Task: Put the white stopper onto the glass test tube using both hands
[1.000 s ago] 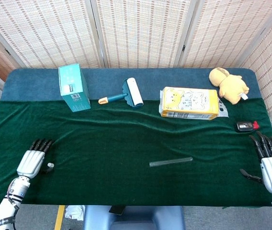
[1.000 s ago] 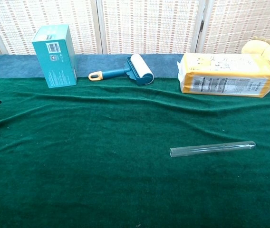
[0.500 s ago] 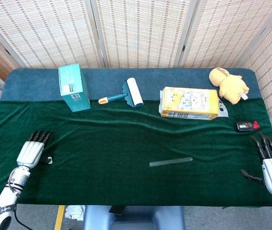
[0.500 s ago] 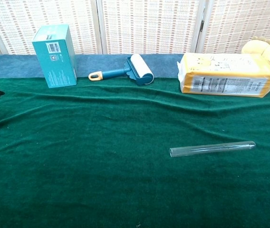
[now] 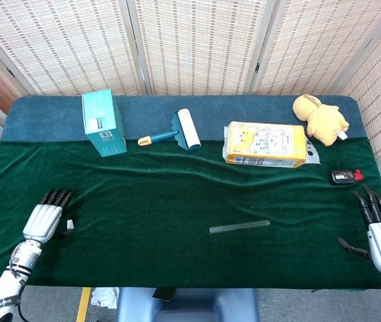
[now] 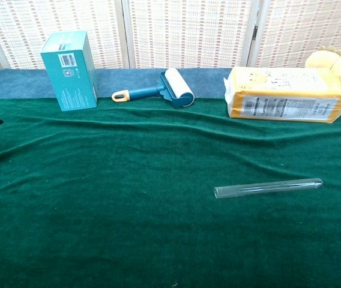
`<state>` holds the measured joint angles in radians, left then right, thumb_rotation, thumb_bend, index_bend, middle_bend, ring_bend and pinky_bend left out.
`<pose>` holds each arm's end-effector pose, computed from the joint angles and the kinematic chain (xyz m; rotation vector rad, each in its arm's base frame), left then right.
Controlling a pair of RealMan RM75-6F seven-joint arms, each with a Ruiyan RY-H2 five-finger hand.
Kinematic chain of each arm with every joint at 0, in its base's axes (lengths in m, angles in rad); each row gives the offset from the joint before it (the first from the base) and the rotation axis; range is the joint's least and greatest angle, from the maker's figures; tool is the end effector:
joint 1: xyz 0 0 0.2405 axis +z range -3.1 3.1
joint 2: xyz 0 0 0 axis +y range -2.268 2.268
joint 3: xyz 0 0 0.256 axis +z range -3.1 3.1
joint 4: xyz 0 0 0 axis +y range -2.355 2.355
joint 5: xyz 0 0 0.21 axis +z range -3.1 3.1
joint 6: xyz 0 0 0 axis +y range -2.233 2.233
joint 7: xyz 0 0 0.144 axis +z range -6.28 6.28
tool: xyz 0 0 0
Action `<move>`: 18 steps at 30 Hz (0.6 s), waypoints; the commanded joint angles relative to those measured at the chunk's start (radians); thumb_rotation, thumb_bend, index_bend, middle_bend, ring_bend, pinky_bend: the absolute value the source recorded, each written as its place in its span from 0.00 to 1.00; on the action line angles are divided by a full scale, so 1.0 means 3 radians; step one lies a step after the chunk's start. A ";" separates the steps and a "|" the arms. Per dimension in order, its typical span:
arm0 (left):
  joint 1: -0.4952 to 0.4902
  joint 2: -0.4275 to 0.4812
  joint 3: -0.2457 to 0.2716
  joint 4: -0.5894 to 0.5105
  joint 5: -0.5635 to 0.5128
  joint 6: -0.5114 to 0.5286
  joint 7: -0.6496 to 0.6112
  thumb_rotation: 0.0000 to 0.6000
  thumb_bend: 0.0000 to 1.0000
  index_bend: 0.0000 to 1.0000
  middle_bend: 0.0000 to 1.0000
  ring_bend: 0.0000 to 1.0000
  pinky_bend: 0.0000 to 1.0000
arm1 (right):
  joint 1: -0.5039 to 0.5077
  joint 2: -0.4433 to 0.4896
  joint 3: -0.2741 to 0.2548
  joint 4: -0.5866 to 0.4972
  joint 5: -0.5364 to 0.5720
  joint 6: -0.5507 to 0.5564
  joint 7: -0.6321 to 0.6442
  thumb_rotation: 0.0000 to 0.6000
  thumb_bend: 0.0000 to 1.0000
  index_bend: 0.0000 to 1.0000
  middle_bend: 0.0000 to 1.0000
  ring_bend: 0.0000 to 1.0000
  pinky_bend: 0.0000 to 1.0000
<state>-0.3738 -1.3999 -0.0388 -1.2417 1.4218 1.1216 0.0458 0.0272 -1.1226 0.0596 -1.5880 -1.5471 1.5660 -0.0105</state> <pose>-0.3210 0.2741 0.0592 -1.6948 -0.9051 -0.7197 -0.3136 -0.1648 0.1695 1.3504 -0.8284 0.9209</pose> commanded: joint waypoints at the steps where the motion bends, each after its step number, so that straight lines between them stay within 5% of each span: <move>1: -0.0007 -0.0041 0.0013 0.0048 -0.0017 -0.0041 -0.0020 1.00 0.24 0.00 0.12 0.05 0.00 | 0.0000 0.0002 0.0001 -0.0004 -0.0003 0.0002 -0.0002 0.90 0.14 0.00 0.01 0.04 0.00; 18: -0.0070 -0.0188 -0.0029 0.0350 -0.0092 -0.0153 -0.0237 1.00 0.24 0.00 0.12 0.05 0.00 | -0.0025 -0.0002 -0.0002 -0.0036 -0.0011 0.0033 -0.0020 0.91 0.14 0.00 0.01 0.04 0.00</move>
<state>-0.3934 -1.4547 -0.0464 -1.1386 1.3950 1.0774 -0.0235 0.0199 -1.1233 0.0588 -1.5987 -1.5504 1.5759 -0.0164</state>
